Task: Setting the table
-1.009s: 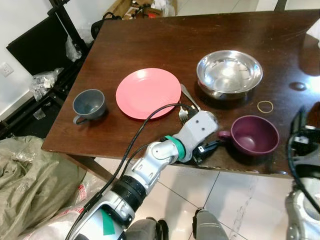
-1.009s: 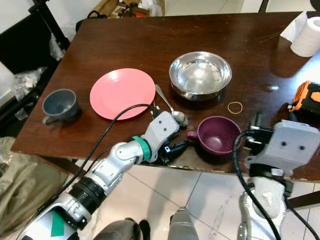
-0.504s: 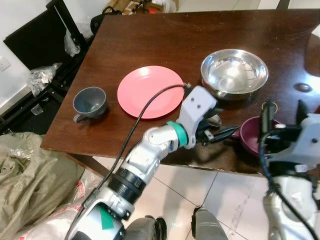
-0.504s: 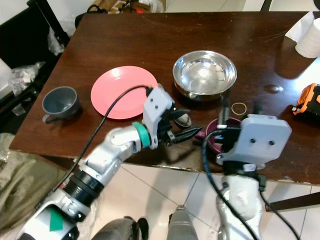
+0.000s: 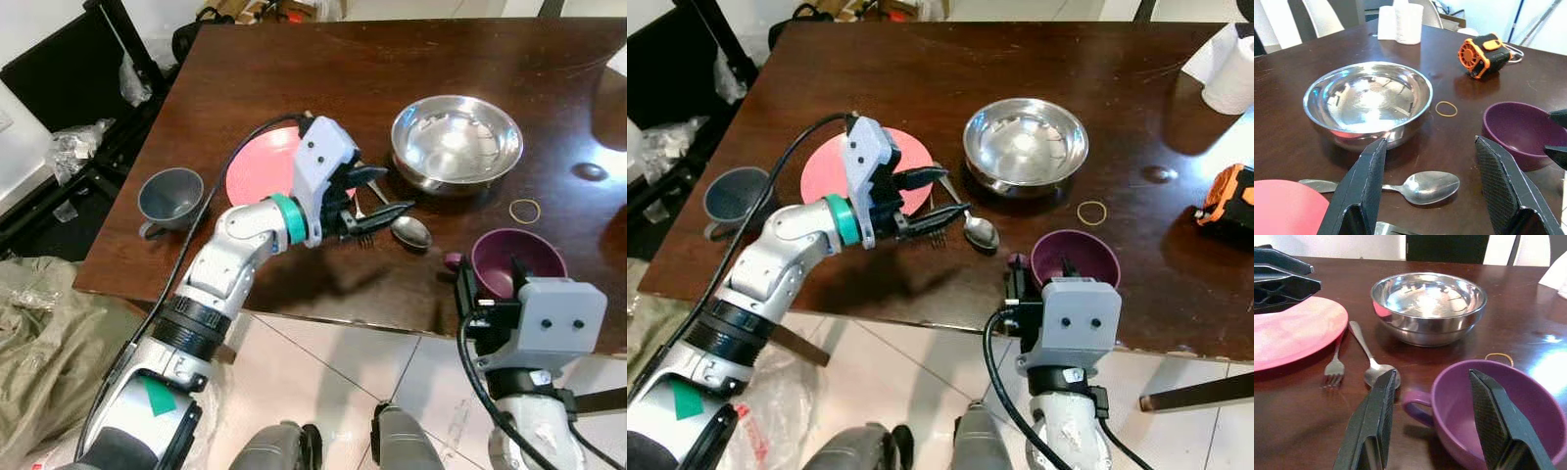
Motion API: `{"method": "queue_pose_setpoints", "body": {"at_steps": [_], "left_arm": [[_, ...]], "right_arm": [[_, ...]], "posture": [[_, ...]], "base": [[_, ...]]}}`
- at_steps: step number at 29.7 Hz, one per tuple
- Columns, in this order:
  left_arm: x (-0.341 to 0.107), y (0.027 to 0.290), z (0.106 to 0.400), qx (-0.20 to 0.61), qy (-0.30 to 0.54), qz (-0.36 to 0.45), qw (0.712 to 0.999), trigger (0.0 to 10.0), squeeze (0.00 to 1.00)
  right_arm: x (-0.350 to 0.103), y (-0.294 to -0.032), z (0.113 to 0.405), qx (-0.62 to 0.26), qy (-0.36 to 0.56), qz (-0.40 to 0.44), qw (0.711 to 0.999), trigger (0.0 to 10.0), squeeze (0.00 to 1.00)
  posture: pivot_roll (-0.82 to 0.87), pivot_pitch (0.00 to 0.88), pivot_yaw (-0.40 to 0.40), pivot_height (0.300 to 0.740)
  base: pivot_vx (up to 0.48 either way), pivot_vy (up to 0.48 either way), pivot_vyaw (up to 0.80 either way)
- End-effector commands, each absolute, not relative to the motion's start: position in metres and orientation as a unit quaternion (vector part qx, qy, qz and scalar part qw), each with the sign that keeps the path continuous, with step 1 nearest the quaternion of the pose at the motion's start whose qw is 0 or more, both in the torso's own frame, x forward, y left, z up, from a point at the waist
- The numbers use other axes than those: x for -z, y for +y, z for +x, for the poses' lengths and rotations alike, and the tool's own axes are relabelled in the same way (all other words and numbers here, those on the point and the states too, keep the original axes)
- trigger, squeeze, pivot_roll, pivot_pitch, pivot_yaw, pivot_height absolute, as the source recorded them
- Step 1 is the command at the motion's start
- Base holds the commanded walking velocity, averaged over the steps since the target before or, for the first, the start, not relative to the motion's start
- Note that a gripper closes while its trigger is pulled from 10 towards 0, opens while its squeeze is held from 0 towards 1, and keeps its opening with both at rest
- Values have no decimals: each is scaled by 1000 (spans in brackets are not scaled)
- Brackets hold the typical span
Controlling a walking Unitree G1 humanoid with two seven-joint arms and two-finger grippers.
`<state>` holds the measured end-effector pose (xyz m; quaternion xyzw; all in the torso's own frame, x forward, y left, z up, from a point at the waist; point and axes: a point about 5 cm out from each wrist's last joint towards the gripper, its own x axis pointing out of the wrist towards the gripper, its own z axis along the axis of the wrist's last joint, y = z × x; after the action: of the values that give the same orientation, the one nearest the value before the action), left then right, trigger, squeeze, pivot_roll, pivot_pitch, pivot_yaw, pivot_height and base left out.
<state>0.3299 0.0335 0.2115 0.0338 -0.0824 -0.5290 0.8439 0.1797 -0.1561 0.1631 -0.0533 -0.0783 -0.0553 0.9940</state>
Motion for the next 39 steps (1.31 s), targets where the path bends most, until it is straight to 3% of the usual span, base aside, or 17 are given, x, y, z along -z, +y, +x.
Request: {"method": "queue_pose_setpoints", "body": {"at_steps": [1, 6, 9, 17, 18, 21, 22, 23, 25, 27, 39], "left_arm": [[-207, 37, 331, 521, -77, 42, 849, 10000, 0], [-206, 37, 332, 517, -76, 42, 852, 10000, 0], [-205, 36, 328, 521, -65, 36, 850, 10000, 0], [-204, 34, 327, 526, -62, 34, 848, 10000, 0], [-204, 33, 327, 527, -62, 33, 847, 10000, 0], [-204, 33, 327, 527, -62, 33, 847, 10000, 0], [-203, 33, 326, 527, -62, 33, 847, 10000, 0], [-203, 32, 326, 527, -62, 33, 847, 10000, 0], [-203, 32, 326, 527, -62, 33, 847, 10000, 0], [-203, 31, 327, 527, -62, 34, 847, 10000, 0], [-204, 31, 328, 526, -62, 36, 847, 10000, 0]], "right_arm": [[-157, -152, 179, 43, -61, -44, 996, 10000, 0], [-155, -147, 179, 29, -55, -41, 997, 10000, 0], [-143, -153, 170, 63, -15, -103, 993, 10000, 0], [-149, -162, 168, 76, -38, -177, 981, 10000, 0], [-149, -161, 167, 73, -47, -219, 972, 10000, 0], [-149, -161, 167, 73, -47, -219, 972, 10000, 0], [-149, -164, 164, 96, -53, -256, 961, 10000, 0], [-145, -174, 159, 154, -45, -250, 955, 10000, 0], [-145, -174, 159, 154, -45, -250, 955, 10000, 0], [-139, -191, 151, 247, -30, -196, 949, 10000, 0], [-134, -192, 148, 267, -25, -168, 949, 10000, 0]], "posture": [[-128, 102, 161, 740], [-127, 102, 161, 740], [-139, 105, 160, 740], [-142, 102, 162, 740], [-143, 98, 160, 740], [-143, 98, 160, 740], [-141, 95, 159, 740], [-142, 92, 162, 740], [-142, 92, 162, 740], [-143, 87, 167, 740], [-140, 80, 168, 740]], "base": [[0, 0, 0], [0, 0, 0], [0, 0, 0], [0, 0, 0], [0, 0, 0], [0, 0, 0], [0, 0, 0], [0, 0, 0], [0, 0, 0], [0, 0, 0], [0, 0, 0]]}}
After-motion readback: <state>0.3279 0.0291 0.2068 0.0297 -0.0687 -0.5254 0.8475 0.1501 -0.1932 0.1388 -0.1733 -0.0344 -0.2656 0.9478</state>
